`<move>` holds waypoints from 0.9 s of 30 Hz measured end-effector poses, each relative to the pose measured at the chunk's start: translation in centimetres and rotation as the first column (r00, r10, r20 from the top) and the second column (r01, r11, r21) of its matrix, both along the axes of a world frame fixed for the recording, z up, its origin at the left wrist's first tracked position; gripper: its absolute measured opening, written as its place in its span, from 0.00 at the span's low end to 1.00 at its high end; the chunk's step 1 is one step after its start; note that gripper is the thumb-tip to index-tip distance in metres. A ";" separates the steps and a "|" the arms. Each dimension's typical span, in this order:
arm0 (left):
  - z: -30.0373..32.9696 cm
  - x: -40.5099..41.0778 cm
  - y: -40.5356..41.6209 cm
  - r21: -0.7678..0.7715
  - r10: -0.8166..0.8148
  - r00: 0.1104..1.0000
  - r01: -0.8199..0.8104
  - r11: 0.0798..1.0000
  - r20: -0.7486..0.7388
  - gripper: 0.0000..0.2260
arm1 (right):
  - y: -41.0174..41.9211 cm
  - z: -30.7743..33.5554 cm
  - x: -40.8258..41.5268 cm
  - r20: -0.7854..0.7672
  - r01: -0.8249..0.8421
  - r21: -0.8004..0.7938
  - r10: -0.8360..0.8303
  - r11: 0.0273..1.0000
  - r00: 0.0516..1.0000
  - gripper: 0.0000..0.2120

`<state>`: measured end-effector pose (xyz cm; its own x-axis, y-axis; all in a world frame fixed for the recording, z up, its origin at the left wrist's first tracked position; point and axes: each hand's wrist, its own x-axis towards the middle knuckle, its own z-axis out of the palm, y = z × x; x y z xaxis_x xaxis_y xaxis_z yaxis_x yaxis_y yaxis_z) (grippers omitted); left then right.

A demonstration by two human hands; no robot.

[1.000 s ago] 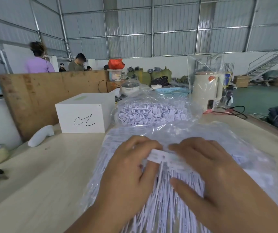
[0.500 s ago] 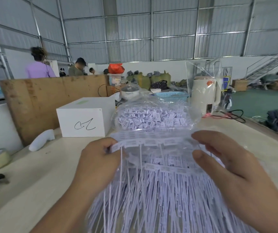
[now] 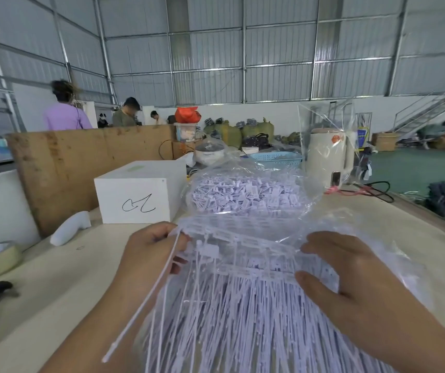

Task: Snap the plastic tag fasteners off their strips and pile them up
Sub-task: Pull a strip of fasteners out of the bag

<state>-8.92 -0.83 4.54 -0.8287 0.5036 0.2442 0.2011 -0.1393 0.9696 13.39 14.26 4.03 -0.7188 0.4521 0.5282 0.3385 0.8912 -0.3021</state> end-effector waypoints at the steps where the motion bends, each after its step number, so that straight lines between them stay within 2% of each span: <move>1: -0.1 -0.2 0.0 -0.002 0.011 1.000 -0.011 1.000 -0.005 0.11 | -0.1 0.0 0.0 0.000 -0.001 0.007 0.001 1.000 1.000 0.25; 5: 0.1 -1.2 -0.6 0.065 0.057 0.998 -0.058 0.996 0.025 0.07 | 0.0 0.2 0.4 -0.056 0.002 -0.079 -0.006 0.997 0.998 0.34; 9: -0.1 -0.3 -0.1 0.095 0.047 0.999 -0.045 0.994 -0.016 0.11 | 0.1 0.7 0.6 0.028 0.097 0.017 -0.097 0.995 0.995 0.18; 11: 0.2 0.3 -0.1 0.159 0.005 1.000 -0.005 0.987 0.001 0.08 | 0.0 1.1 0.7 0.020 0.106 0.062 -0.107 0.992 0.994 0.12; 16: -0.3 1.0 0.7 0.185 -0.206 0.959 0.170 0.968 0.194 0.07 | -0.1 1.6 1.0 -0.136 0.154 0.161 -0.133 0.975 0.982 0.11; 20: -1.1 3.3 1.7 0.165 -0.338 0.912 0.306 0.938 0.234 0.06 | -0.9 1.9 0.5 -0.281 0.003 0.130 0.034 0.992 0.959 0.09; 25: -1.5 5.1 1.8 0.201 -0.533 0.818 0.497 0.844 0.217 0.05 | -2.5 2.7 1.2 -0.404 -0.160 0.150 0.209 0.976 0.891 0.08; 27: -1.6 5.7 2.0 0.228 -0.579 0.783 0.535 0.814 0.230 0.04 | -2.7 3.3 1.0 -0.436 -0.218 0.078 0.230 0.973 0.870 0.10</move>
